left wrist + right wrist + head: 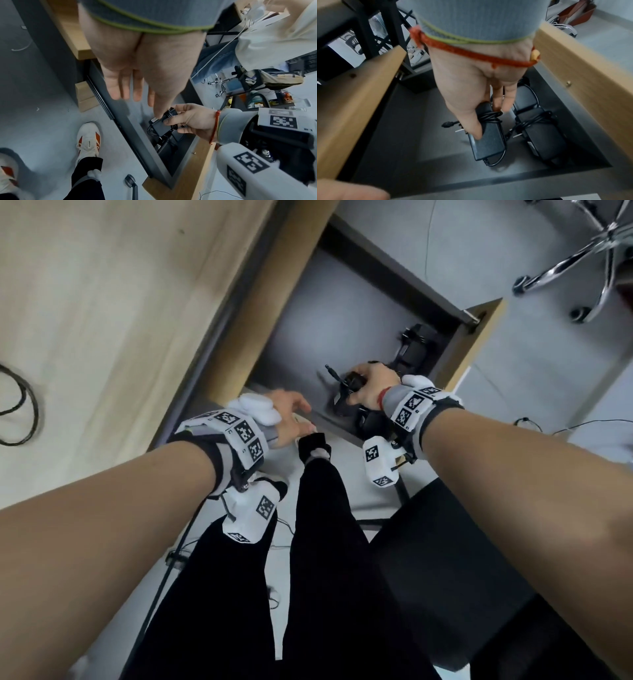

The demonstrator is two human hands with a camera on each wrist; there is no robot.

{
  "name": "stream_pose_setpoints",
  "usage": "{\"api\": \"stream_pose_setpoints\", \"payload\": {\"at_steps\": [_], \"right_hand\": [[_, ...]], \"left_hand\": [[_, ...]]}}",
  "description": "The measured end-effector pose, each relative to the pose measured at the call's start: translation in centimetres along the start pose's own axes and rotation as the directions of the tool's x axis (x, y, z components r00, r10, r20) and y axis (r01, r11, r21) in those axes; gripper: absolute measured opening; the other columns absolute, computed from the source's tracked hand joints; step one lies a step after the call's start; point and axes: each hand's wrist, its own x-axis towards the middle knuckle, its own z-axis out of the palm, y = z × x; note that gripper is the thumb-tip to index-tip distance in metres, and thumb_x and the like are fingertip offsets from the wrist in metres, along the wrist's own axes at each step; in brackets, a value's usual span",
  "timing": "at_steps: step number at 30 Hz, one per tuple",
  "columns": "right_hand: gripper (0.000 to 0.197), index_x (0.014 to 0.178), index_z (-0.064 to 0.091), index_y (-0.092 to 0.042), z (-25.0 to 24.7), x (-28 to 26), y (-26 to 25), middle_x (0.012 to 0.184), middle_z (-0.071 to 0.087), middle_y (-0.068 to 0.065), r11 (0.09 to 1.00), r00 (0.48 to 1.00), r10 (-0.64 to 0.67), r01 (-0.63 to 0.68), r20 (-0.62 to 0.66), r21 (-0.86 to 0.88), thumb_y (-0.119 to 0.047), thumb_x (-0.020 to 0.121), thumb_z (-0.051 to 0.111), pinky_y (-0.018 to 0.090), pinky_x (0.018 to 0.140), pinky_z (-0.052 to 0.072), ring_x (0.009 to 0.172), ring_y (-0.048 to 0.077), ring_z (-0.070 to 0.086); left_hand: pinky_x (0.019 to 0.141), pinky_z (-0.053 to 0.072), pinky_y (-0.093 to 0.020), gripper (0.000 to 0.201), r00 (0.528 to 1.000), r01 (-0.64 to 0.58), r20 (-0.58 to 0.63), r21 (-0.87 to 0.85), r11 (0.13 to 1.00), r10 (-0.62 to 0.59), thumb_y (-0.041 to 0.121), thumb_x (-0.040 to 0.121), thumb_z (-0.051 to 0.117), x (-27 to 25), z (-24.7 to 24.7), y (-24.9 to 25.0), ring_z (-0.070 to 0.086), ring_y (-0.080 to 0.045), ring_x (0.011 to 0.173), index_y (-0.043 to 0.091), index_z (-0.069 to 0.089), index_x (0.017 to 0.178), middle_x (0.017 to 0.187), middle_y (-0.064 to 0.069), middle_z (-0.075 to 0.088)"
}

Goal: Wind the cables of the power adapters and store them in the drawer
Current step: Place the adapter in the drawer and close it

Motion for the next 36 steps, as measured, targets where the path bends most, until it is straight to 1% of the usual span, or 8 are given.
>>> {"api": "stream_pose_setpoints", "payload": {"at_steps": [3, 8, 16, 20, 26, 30, 33, 36], "right_hand": [[0.062, 0.132, 0.059, -0.028, 1.7, 1.7, 0.9, 0.123, 0.064, 0.003, 0.999, 1.0, 0.003, -0.002, 0.019, -0.045, -0.02, 0.074, 0.08, 0.026, 0.093, 0.048, 0.114, 0.025, 0.06], [0.066, 0.138, 0.053, -0.027, 3.0, 2.9, 1.3, 0.13, 0.063, 0.007, 0.994, 1.0, -0.008, 0.008, 0.004, -0.111, -0.029, 0.077, 0.079, 0.034, 0.099, 0.05, 0.119, 0.029, 0.059], [0.059, 0.138, 0.05, -0.018, 3.4, 3.5, 1.0, 0.128, 0.058, 0.014, 0.919, 1.0, -0.032, 0.029, 0.001, -0.392, -0.037, 0.087, 0.071, 0.039, 0.089, 0.052, 0.115, 0.034, 0.059], [0.066, 0.137, 0.049, -0.02, 4.1, 3.4, 1.5, 0.138, 0.044, 0.012, 0.96, 0.997, -0.01, -0.013, -0.081, -0.279, -0.032, 0.079, 0.079, 0.037, 0.094, 0.049, 0.116, 0.03, 0.058], [0.072, 0.135, 0.044, -0.018, 3.2, 2.3, 0.7, 0.135, 0.045, 0.011, 0.991, 0.994, -0.025, 0.011, -0.102, -0.131, -0.02, 0.074, 0.081, 0.034, 0.1, 0.046, 0.118, 0.03, 0.054], [0.048, 0.125, 0.055, -0.016, 0.3, 0.6, -1.5, 0.127, 0.054, 0.011, 0.994, 0.992, -0.032, 0.019, -0.121, -0.109, -0.023, 0.081, 0.074, 0.03, 0.092, 0.045, 0.114, 0.03, 0.057], [0.025, 0.106, 0.068, -0.023, -2.1, -1.5, -4.1, 0.106, 0.068, 0.005, 0.999, 0.992, -0.041, 0.04, -0.117, -0.011, -0.03, 0.082, 0.071, 0.026, 0.082, 0.048, 0.102, 0.025, 0.064], [0.011, 0.091, 0.072, -0.023, -4.4, -5.3, -7.8, 0.087, 0.069, -0.001, 0.993, 0.989, -0.105, 0.11, -0.101, 0.05, -0.021, 0.082, 0.066, 0.026, 0.08, 0.052, 0.09, 0.022, 0.068]], "left_hand": [[0.097, 0.043, -0.038, 0.047, 1.0, 0.013, 0.005, 0.032, 0.999, -0.013, 0.053, 0.083, 0.067, 1.6, 0.9, -0.2, 0.056, -0.024, 0.115, 0.036, 0.056, 0.125, 0.132, 0.002, 0.052], [0.102, 0.044, -0.044, 0.045, 0.999, 0.039, 0.012, -0.027, 0.999, -0.039, 0.05, 0.081, 0.07, 2.6, 1.7, -0.1, 0.056, -0.024, 0.115, 0.035, 0.058, 0.122, 0.129, 0.001, 0.053], [0.092, 0.036, -0.024, 0.036, 0.998, 0.064, 0.025, -0.175, 0.982, -0.061, 0.033, 0.087, 0.071, 3.3, 2.0, 0.0, 0.056, -0.021, 0.119, 0.023, 0.061, 0.12, 0.132, -0.001, 0.057], [0.092, 0.042, -0.029, 0.035, 0.997, 0.065, 0.042, -0.179, 0.982, -0.059, 0.036, 0.086, 0.071, 3.7, 1.6, 0.0, 0.056, -0.016, 0.101, 0.025, 0.061, 0.117, 0.126, 0.002, 0.059], [0.09, 0.041, -0.027, 0.034, 0.999, 0.047, 0.027, -0.202, 0.978, -0.042, 0.036, 0.087, 0.07, 3.2, 0.5, 0.7, 0.057, -0.014, 0.105, 0.025, 0.061, 0.117, 0.126, 0.002, 0.06], [0.084, 0.041, -0.024, 0.032, 1.0, -0.003, -0.008, -0.249, 0.969, 0.001, 0.032, 0.088, 0.07, 1.6, -1.2, 2.0, 0.057, -0.012, 0.095, 0.02, 0.063, 0.117, 0.118, 0.002, 0.063], [0.087, 0.047, -0.026, 0.024, 0.997, -0.043, -0.077, -0.287, 0.957, 0.022, 0.029, 0.089, 0.069, -0.3, -3.1, 3.3, 0.063, -0.017, 0.094, 0.02, 0.063, 0.111, 0.106, 0.003, 0.065], [0.08, 0.052, -0.03, 0.012, 0.985, -0.082, -0.168, -0.307, 0.948, 0.031, 0.031, 0.089, 0.066, -3.7, -6.1, 3.7, 0.065, -0.018, 0.087, 0.026, 0.062, 0.1, 0.096, 0.006, 0.067]]}}
